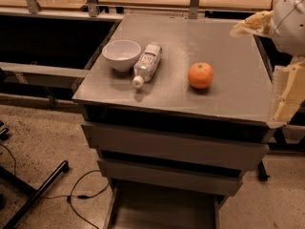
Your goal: Place orange into bottom drawer
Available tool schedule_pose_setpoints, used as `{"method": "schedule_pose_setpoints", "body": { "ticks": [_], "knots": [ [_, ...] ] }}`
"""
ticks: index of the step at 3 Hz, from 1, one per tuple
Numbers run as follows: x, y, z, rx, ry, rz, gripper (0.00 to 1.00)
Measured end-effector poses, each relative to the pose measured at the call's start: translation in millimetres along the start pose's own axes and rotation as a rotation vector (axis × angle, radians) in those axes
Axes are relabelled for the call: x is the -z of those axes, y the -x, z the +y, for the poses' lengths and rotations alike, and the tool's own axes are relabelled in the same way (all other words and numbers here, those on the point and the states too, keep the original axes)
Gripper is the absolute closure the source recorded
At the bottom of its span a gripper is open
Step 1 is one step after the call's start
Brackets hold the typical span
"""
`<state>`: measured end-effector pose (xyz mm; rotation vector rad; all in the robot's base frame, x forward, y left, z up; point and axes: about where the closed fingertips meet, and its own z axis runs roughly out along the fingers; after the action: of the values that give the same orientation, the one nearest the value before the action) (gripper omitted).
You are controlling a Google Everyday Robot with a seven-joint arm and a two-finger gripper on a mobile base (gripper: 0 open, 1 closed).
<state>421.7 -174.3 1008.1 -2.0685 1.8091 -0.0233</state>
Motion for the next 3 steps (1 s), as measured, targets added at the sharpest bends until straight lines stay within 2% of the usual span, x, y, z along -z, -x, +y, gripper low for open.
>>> {"method": "schedule_pose_setpoints", "body": {
  "ticks": [1,2,3],
  "knots": [
    [-13,5,-7,0.003,-0.018,-0.004,0.0],
    [-30,3,-12,-0.025,-0.046,-0.005,0.0],
    [-53,-10,-27,-0.086,-0.068,0.008,0.0]
  ]
}}
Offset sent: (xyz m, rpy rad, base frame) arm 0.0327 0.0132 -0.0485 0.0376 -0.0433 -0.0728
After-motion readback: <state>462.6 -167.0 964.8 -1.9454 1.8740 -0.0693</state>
